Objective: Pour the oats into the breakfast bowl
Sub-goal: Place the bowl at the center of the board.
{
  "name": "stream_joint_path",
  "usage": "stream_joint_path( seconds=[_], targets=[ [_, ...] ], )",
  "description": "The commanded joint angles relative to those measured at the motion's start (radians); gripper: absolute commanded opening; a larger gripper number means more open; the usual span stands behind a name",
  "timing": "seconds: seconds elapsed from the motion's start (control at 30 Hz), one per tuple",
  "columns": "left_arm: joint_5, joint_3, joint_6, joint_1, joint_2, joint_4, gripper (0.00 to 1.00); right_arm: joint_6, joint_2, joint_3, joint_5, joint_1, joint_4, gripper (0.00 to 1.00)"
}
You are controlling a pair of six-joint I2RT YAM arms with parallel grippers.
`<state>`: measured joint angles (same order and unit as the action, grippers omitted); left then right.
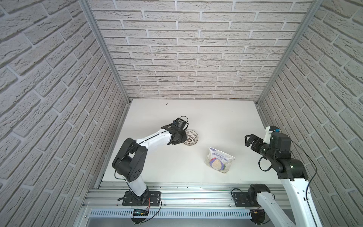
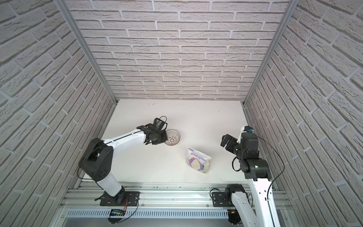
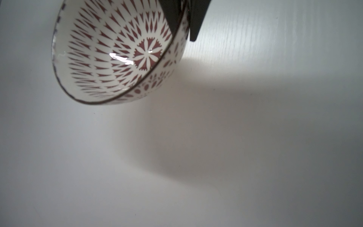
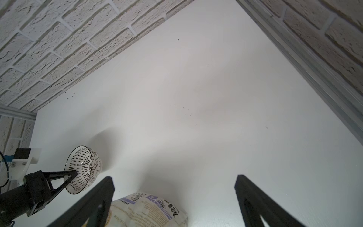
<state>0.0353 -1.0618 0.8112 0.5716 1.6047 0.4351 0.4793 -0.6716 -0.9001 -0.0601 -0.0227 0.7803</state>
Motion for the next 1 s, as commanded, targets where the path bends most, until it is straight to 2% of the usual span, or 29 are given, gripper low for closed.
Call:
stream_joint_path(
  seconds=[0.0, 0.13, 0.33, 0.57, 0.7, 0.77, 0.83, 0.9, 0.97],
  targets=[
    [0.033, 0.064, 0.025, 0.072, -0.084, 0.017, 0.0, -0.089, 0.002, -0.028, -0.104, -0.006, -0.015, 0.99],
    [0.013, 0.141, 0.076, 0.143, -0.129, 0.015, 0.0, -0.116, -0.014, -0.059, -0.177, -0.008, -0.026, 0.99],
    [-0.032, 0.196, 0.117, 0.185, -0.15, 0.034, 0.0, -0.154, -0.064, -0.119, -0.311, -0.03, 0.007, 0.99],
    [-0.035, 0.214, 0.14, 0.219, -0.125, 0.026, 0.0, -0.191, -0.102, -0.155, -0.36, -0.108, 0.069, 0.99],
    [-0.028, 0.21, 0.142, 0.219, -0.101, 0.029, 0.0, -0.217, -0.133, -0.189, -0.325, -0.213, 0.101, 0.99],
    [-0.035, 0.199, 0.144, 0.219, -0.115, 0.047, 0.06, -0.236, -0.165, -0.215, -0.286, -0.282, 0.135, 0.99],
    [-0.041, 0.196, 0.142, 0.219, -0.135, 0.058, 0.18, -0.252, -0.184, -0.22, -0.274, -0.338, 0.15, 0.99],
    [-0.044, 0.193, 0.136, 0.219, -0.149, 0.066, 0.22, -0.268, -0.201, -0.217, -0.268, -0.392, 0.154, 1.0],
    [-0.045, 0.186, 0.126, 0.218, -0.158, 0.081, 0.3, -0.284, -0.23, -0.219, -0.241, -0.443, 0.17, 0.99]
  ],
)
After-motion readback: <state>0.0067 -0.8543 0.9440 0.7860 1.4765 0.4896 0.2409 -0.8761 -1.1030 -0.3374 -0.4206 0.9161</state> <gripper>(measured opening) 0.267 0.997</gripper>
